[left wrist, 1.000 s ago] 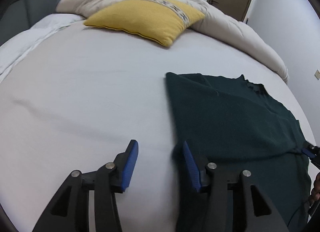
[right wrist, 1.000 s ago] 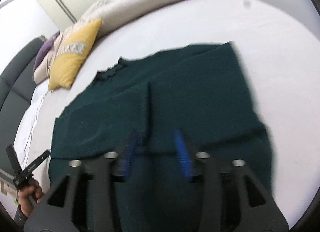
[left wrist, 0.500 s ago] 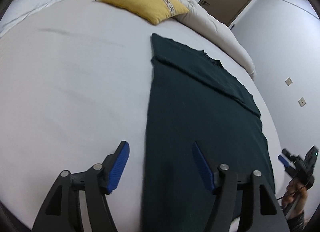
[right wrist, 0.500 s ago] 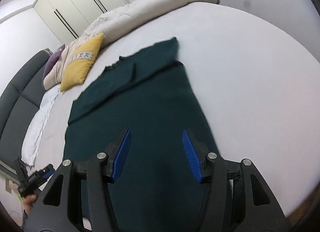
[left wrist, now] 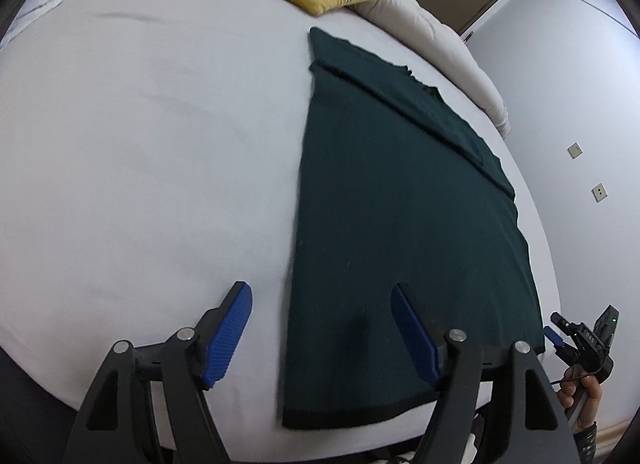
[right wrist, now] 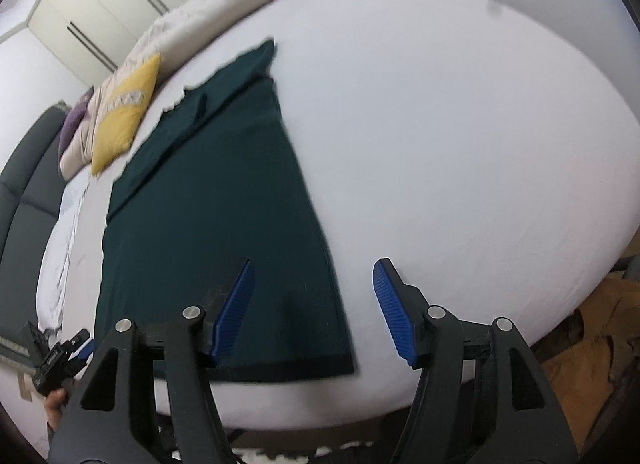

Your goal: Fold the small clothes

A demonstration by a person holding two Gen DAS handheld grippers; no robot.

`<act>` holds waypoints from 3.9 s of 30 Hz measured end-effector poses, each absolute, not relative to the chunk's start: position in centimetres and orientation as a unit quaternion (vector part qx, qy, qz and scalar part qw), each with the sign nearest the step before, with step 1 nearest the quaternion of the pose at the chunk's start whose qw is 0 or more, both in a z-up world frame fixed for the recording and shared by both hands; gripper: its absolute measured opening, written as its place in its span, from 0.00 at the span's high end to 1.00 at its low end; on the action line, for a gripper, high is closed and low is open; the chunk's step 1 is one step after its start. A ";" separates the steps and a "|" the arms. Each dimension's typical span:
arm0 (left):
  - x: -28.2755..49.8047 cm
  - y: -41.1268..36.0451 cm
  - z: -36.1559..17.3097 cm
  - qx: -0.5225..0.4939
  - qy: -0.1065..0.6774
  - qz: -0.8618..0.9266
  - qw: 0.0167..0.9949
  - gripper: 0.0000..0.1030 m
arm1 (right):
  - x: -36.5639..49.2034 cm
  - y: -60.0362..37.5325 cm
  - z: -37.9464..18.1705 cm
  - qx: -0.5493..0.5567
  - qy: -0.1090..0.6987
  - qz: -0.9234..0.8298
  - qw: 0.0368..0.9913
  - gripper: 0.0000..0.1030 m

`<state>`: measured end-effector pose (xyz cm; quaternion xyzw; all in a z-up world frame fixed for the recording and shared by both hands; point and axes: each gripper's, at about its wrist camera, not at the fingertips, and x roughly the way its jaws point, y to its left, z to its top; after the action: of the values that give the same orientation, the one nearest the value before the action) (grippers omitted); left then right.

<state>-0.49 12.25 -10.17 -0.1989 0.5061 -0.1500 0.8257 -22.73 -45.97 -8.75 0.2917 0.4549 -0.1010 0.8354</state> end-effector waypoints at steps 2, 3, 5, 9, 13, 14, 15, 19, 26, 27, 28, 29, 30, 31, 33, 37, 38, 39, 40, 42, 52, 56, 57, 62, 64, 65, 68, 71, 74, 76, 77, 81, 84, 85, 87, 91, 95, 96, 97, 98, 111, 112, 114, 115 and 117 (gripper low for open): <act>-0.9 12.4 -10.2 -0.202 0.506 -0.154 0.824 0.28 | -22.9 -45.8 -9.3 0.289 0.463 -0.098 0.832 0.42; -1.0 12.5 -10.2 -0.204 0.507 -0.156 0.823 0.28 | -23.2 -45.8 -9.4 0.287 0.462 -0.096 0.834 0.42; -1.2 12.7 -10.2 -0.208 0.509 -0.160 0.820 0.28 | -23.3 -45.9 -9.3 0.291 0.462 -0.094 0.832 0.42; -1.2 12.7 -10.4 -0.209 0.511 -0.163 0.818 0.28 | -23.9 -46.2 -9.2 0.304 0.458 -0.092 0.830 0.42; -1.5 12.6 -10.5 -0.206 0.514 -0.164 0.816 0.29 | -23.6 -45.9 -9.2 0.307 0.459 -0.092 0.828 0.42; -1.6 12.6 -10.5 -0.204 0.517 -0.165 0.815 0.29 | -23.6 -45.8 -9.1 0.306 0.461 -0.091 0.828 0.42; -1.7 12.5 -10.4 -0.202 0.519 -0.167 0.814 0.30 | -23.6 -45.7 -9.0 0.304 0.462 -0.090 0.828 0.42; -2.3 12.1 -10.5 -0.192 0.527 -0.170 0.810 0.30 | -23.6 -45.5 -8.6 0.298 0.466 -0.095 0.828 0.42; -2.4 11.6 -10.5 -0.172 0.541 -0.159 0.808 0.50 | -24.0 -45.8 -8.8 0.287 0.479 -0.115 0.822 0.42; -2.5 11.6 -10.4 -0.170 0.542 -0.156 0.808 0.53 | -23.9 -45.6 -8.9 0.282 0.484 -0.115 0.820 0.42; -2.5 11.6 -10.4 -0.169 0.544 -0.157 0.807 0.55 | -23.9 -45.4 -9.0 0.277 0.488 -0.115 0.820 0.42; -2.5 11.5 -10.4 -0.168 0.545 -0.158 0.806 0.59 | -23.8 -45.3 -9.0 0.273 0.491 -0.115 0.819 0.42; -2.5 11.5 -10.4 -0.166 0.546 -0.159 0.805 0.63 | -23.8 -45.1 -9.0 0.271 0.495 -0.114 0.818 0.42; -2.6 11.4 -10.5 -0.164 0.547 -0.158 0.805 0.64 | -23.8 -44.9 -9.1 0.271 0.499 -0.113 0.815 0.42; -2.6 11.4 -10.5 -0.162 0.549 -0.159 0.804 0.72 | -23.6 -44.6 -9.1 0.268 0.507 -0.109 0.812 0.43; -2.6 11.3 -10.7 -0.162 0.552 -0.163 0.802 0.89 | -23.5 -44.2 -9.3 0.257 0.517 -0.104 0.810 0.57; -2.7 11.2 -10.7 -0.161 0.552 -0.164 0.802 0.91 | -23.4 -44.2 -9.4 0.256 0.519 -0.103 0.809 0.67; -2.7 11.2 -10.7 -0.161 0.551 -0.163 0.803 0.92 | -23.4 -44.1 -9.6 0.257 0.521 -0.101 0.808 0.78; -2.7 11.2 -10.7 -0.163 0.550 -0.164 0.803 0.92 | -23.5 -44.0 -9.7 0.258 0.522 -0.097 0.807 0.84; -2.7 11.4 -10.5 -0.166 0.548 -0.165 0.803 0.93 | -23.4 -43.9 -9.9 0.262 0.522 -0.091 0.807 0.92; -2.6 12.3 -8.6 -0.207 0.524 -0.186 0.805 0.94 | -23.4 -44.8 -7.5 0.326 0.471 -0.062 0.818 0.94; -2.5 12.8 -7.4 -0.238 0.509 -0.202 0.802 0.94 | -23.1 -44.6 -6.1 0.351 0.445 -0.037 0.823 0.94; -2.4 13.0 -7.0 -0.247 0.504 -0.207 0.801 0.94 | -23.1 -44.6 -5.8 0.355 0.440 -0.032 0.824 0.94; -1.6 13.7 -5.2 -0.291 0.478 -0.225 0.798 0.94 | -22.3 -44.7 -3.7 0.376 0.413 -0.010 0.830 0.94; -0.9 14.0 -4.6 -0.307 0.470 -0.229 0.796 0.94 | -21.8 -44.9 -2.9 0.387 0.400 -0.002 0.831 0.94; -0.4 14.2 -4.4 -0.319 0.465 -0.232 0.792 0.94 | -21.5 -45.1 -2.5 0.393 0.393 0.003 0.831 0.94; 1.3 14.6 -3.6 -0.343 0.454 -0.237 0.788 0.94 | -19.9 -45.5 -1.1 0.413 0.368 0.015 0.833 0.94; 3.2 14.9 -2.5 -0.358 0.440 -0.242 0.787 0.94 | -17.8 -46.3 0.1 0.428 0.349 0.018 0.833 0.94; 5.6 14.9 -1.5 -0.369 0.428 -0.243 0.789 0.94 | -15.2 -47.6 1.3 0.443 0.327 0.019 0.834 0.94; 7.4 14.8 -0.9 -0.368 0.421 -0.240 0.794 0.94 | -13.2 -48.3 1.8 0.448 0.317 0.013 0.836 0.94; 8.1 14.8 -0.7 -0.366 0.420 -0.239 0.796 0.94 | -12.3 -48.7 2.0 0.449 0.314 0.010 0.837 0.94; 11.8 14.2 -0.2 -0.359 0.415 -0.232 0.803 0.94 | -7.9 -49.7 2.6 0.438 0.309 0.003 0.845 0.94; 14.4 13.8 -0.5 -0.360 0.417 -0.227 0.803 0.94 | -4.6 -50.4 2.4 0.437 0.307 -0.004 0.845 0.94; 15.3 13.5 -0.7 -0.360 0.419 -0.224 0.803 0.94 | -3.8 -50.6 2.2 0.437 0.306 -0.007 0.846 0.94; 17.7 13.1 -1.3 -0.361 0.422 -0.217 0.803 0.94 | -1.6 -51.2 1.8 0.436 0.307 -0.014 0.846 0.94; 21.8 12.1 -2.4 -0.353 0.428 -0.207 0.806 0.94 | 3.2 -52.2 0.9 0.426 0.312 -0.028 0.849 0.94; 25.2 11.3 -3.4 -0.344 0.434 -0.195 0.809 0.94 | 8.0 -52.6 -0.5 0.409 0.323 -0.044 0.852 0.94; 25.9 11.1 -3.6 -0.341 0.434 -0.193 0.811 0.94 | 8.7 -52.8 -1.0 0.408 0.324 -0.048 0.852 0.95; 26.6 10.9 -3.7 -0.337 0.434 -0.190 0.814 0.94 | 9.6 -52.9 -1.4 0.408 0.325 -0.053 0.852 0.95; 27.3 10.7 -3.9 -0.332 0.434 -0.187 0.816 0.94 | 10.5 -53.1 -1.8 0.409 0.326 -0.057 0.851 0.95; 35.9 8.3 -8.3 -0.285 0.462 -0.142 0.828 0.93 | 21.4 -54.5 -7.6 0.390 0.364 -0.098 0.840 0.94; 36.5 8.0 -9.2 -0.278 0.467 -0.134 0.829 0.93 | 22.1 -54.6 -8.3 0.390 0.370 -0.100 0.838 0.91; 37.2 7.8 -10.5 -0.273 0.479 -0.131 0.824 0.86 | 23.6 -54.9 -10.0 0.380 0.392 -0.112 0.830 0.89; 37.4 7.7 -10.8 -0.275 0.480 -0.134 0.822 0.84 | 23.9 -54.9 -10.6 0.378 0.396 -0.117 0.829 0.86; 37.2 7.7 -10.7 -0.275 0.469 -0.145 0.827 0.66 | 23.7 -55.2 -11.0 0.385 0.374 -0.115 0.836 0.53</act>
<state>37.18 7.74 -10.71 -0.2747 0.4692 -0.1452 0.8266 23.67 -55.16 -11.01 0.3847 0.3739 -0.1146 0.8361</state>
